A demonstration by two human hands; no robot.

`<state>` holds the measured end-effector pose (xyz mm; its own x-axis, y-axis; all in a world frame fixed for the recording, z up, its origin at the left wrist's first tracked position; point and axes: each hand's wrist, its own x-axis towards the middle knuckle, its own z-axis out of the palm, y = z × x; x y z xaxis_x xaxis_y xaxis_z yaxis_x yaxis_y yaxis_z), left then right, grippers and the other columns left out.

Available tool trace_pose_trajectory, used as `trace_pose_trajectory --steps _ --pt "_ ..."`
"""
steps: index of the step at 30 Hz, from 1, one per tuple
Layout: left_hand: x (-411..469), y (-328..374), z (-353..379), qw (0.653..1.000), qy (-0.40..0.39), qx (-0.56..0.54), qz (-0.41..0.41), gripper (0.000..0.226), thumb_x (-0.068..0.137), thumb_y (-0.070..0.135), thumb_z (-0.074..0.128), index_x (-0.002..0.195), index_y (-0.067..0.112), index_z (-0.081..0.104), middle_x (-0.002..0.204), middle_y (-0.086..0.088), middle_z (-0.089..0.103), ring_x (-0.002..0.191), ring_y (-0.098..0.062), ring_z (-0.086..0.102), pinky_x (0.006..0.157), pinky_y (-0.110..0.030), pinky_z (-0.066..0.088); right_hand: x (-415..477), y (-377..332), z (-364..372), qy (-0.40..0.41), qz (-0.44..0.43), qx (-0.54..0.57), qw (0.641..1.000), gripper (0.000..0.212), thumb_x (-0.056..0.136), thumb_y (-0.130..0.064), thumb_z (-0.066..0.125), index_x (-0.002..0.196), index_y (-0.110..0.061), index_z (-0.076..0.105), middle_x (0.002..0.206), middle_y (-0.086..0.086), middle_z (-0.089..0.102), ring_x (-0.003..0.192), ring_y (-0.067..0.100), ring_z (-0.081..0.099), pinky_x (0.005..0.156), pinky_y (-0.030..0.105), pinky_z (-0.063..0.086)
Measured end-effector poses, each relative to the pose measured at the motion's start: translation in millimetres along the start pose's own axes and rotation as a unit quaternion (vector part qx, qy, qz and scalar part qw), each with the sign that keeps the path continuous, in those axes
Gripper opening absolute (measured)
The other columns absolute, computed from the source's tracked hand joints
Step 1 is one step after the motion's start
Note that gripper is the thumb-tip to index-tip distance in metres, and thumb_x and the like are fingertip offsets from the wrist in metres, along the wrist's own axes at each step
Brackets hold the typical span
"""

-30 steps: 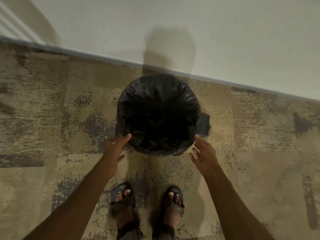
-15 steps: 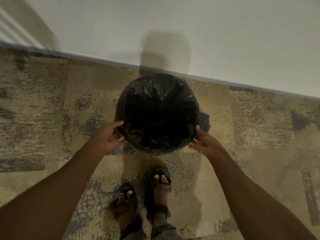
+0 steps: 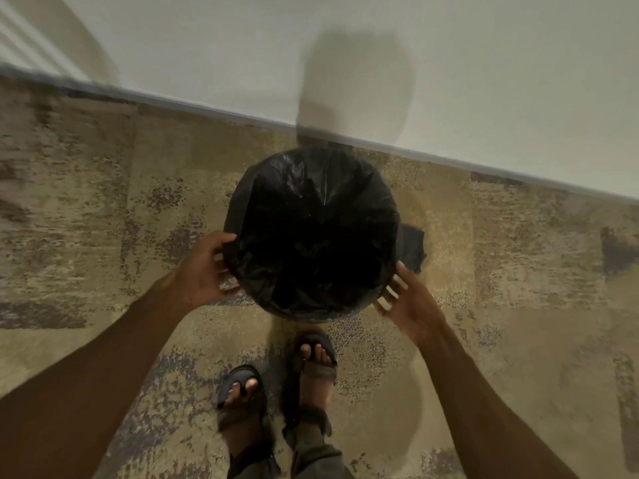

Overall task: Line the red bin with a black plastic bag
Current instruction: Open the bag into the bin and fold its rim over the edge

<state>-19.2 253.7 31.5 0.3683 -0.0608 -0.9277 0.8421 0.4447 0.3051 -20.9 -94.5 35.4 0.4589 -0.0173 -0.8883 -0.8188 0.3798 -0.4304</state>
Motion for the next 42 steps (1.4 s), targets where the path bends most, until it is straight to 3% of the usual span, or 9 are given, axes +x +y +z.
trace_pose_trajectory --steps 7,15,20,24,26,30,34,38,42 --pt "6.2 44.0 15.3 0.966 0.206 0.088 0.129 0.043 0.092 0.051 0.047 0.107 0.013 0.059 0.101 -0.004 0.059 0.085 -0.019 0.055 0.068 -0.032 0.045 9.6 -58.4 18.3 0.128 -0.118 -0.096 0.98 0.032 0.095 -0.042 0.053 0.109 -0.014 0.062 0.109 0.005 0.062 0.099 0.02 0.057 0.078 0.034 0.045" --pt "17.7 78.5 52.0 0.98 0.164 0.113 0.028 0.056 0.096 0.058 0.031 0.115 0.012 0.057 0.11 -0.008 0.06 0.097 -0.025 0.055 0.09 -0.046 0.043 40.2 -105.6 59.6 0.049 -0.009 -0.252 0.966 0.038 0.091 -0.048 0.057 0.103 -0.013 0.064 0.104 0.006 0.067 0.093 0.022 0.062 0.064 0.035 0.049" --pt "23.4 84.6 45.6 0.99 0.113 0.029 -0.08 0.047 0.098 0.044 0.038 0.099 0.006 0.065 0.1 -0.015 0.07 0.093 -0.029 0.064 0.071 -0.043 0.047 55.4 -109.9 39.7 -0.048 0.068 -0.178 0.981 0.038 0.096 -0.03 0.052 0.124 -0.005 0.057 0.128 0.018 0.061 0.119 0.034 0.055 0.107 0.057 0.036" --pt "31.7 80.4 44.1 0.986 0.105 0.077 -0.105 0.037 0.098 0.032 0.042 0.094 0.006 0.069 0.1 -0.015 0.073 0.093 -0.029 0.067 0.079 -0.047 0.052 60.2 -107.4 32.6 -0.096 0.072 -0.15 0.981 0.036 0.095 -0.031 0.048 0.119 -0.008 0.061 0.117 0.016 0.068 0.105 0.03 0.065 0.086 0.048 0.05" --pt "34.6 78.5 47.3 0.975 0.152 0.154 -0.05 0.028 0.096 0.029 0.045 0.084 0.011 0.063 0.101 -0.008 0.064 0.093 -0.025 0.059 0.092 -0.044 0.048 58.2 -108.1 33.0 -0.085 0.057 -0.164 0.981 0.036 0.092 -0.038 0.053 0.11 -0.01 0.066 0.109 0.012 0.073 0.101 0.029 0.068 0.083 0.046 0.054" --pt "40.1 85.4 48.9 0.881 0.281 0.312 0.218 0.039 0.102 0.034 0.037 0.106 0.001 0.057 0.103 -0.019 0.057 0.09 -0.027 0.053 0.077 -0.034 0.044 48.6 -120.8 43.0 -0.014 -0.075 -0.301 0.951 0.043 0.08 -0.058 0.062 0.103 -0.022 0.059 0.112 0.004 0.059 0.11 0.024 0.055 0.092 0.043 0.048" --pt "30.3 107.5 74.9 0.775 0.218 0.407 0.432 0.033 0.104 0.037 0.032 0.094 0.011 0.05 0.087 -0.009 0.051 0.08 -0.018 0.049 0.063 -0.01 0.041 51.0 -143.8 89.8 -0.004 -0.291 -0.395 0.871 0.036 0.095 -0.047 0.05 0.084 -0.013 0.054 0.089 -0.001 0.053 0.079 0.012 0.05 0.067 0.022 0.04" --pt "49.2 125.3 106.8 0.851 0.151 0.428 0.264 0.065 0.099 0.056 0.022 0.131 0.007 0.048 0.132 -0.025 0.052 0.123 -0.037 0.049 0.108 -0.054 0.036 76.7 -158.6 140.7 -0.035 -0.251 -0.508 0.823 0.046 0.1 -0.047 0.04 0.114 -0.007 0.059 0.104 -0.002 0.05 0.092 0.015 0.048 0.082 0.029 0.04" --pt "72.9 138.9 111.6 0.883 0.117 0.433 0.142 0.063 0.101 0.051 0.026 0.144 0.007 0.041 0.15 -0.021 0.039 0.136 -0.037 0.038 0.115 -0.05 0.028 95.3 -166.7 154.3 -0.067 -0.147 -0.591 0.791 0.041 0.1 -0.044 0.042 0.111 -0.011 0.063 0.112 0.005 0.059 0.099 0.027 0.055 0.081 0.036 0.044"
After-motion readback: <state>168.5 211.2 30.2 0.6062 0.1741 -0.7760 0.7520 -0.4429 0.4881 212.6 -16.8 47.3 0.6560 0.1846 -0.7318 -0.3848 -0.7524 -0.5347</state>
